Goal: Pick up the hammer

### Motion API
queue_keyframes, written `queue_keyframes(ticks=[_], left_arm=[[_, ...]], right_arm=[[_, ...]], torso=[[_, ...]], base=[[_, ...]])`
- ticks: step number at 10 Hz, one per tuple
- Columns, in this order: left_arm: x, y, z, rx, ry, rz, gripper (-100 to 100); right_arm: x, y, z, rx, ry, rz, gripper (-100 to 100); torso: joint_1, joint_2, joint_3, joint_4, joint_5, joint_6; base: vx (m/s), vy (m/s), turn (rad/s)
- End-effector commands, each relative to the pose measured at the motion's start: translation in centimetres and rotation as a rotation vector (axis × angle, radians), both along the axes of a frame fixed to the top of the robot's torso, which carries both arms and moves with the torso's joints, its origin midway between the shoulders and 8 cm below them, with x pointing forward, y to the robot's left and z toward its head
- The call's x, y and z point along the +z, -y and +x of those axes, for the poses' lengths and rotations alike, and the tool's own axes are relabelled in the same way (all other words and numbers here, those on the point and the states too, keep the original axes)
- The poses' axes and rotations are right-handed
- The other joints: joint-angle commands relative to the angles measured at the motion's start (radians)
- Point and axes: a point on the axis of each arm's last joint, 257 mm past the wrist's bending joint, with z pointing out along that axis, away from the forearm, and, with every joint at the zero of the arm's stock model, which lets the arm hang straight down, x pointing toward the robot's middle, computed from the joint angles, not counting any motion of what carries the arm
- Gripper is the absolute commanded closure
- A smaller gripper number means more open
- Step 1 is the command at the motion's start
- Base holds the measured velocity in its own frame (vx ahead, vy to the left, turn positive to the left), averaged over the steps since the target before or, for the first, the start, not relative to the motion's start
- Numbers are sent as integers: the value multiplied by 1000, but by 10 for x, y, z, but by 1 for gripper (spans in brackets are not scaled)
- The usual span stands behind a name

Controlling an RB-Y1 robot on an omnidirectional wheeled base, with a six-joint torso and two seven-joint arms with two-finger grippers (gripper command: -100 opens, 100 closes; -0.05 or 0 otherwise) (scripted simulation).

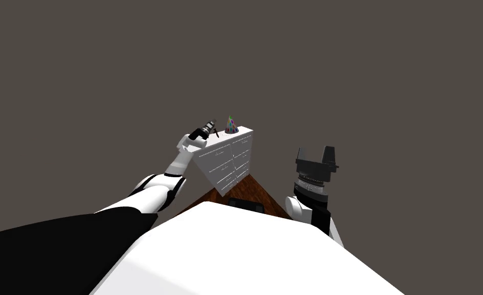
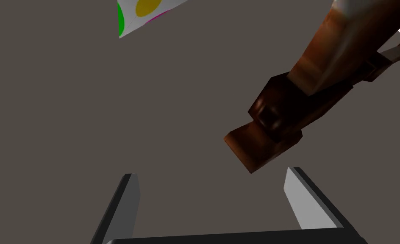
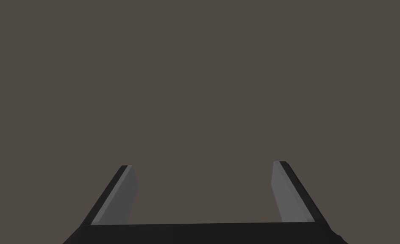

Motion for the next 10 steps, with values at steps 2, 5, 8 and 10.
queue_keyframes(ticks=[2, 5, 8, 10], left_arm=[[10, -30, 8, 71, -44, 24, -100], [20, -58, 15, 143, -97, 31, -100], [29, -89, 18, 218, -151, 28, -100], [20, -102, 21, 252, -198, 2, -100]], right_arm=[[0, 0, 0, 0, 0, 0, 0], [0, 0, 0, 0, 0, 0, 0], [0, 0, 0, 0, 0, 0, 0], [0, 0, 0, 0, 0, 0, 0]], torso=[[0, 0, 0, 0, 0, -1], [-1, -1, 0, 0, 0, -1], [0, -1, 0, 0, 0, -1], [1, 0, 0, 0, 0, -1]], base=[[-25, 32, -154], [-33, 32, -181], [-34, 34, -141], [-33, 38, -87]])
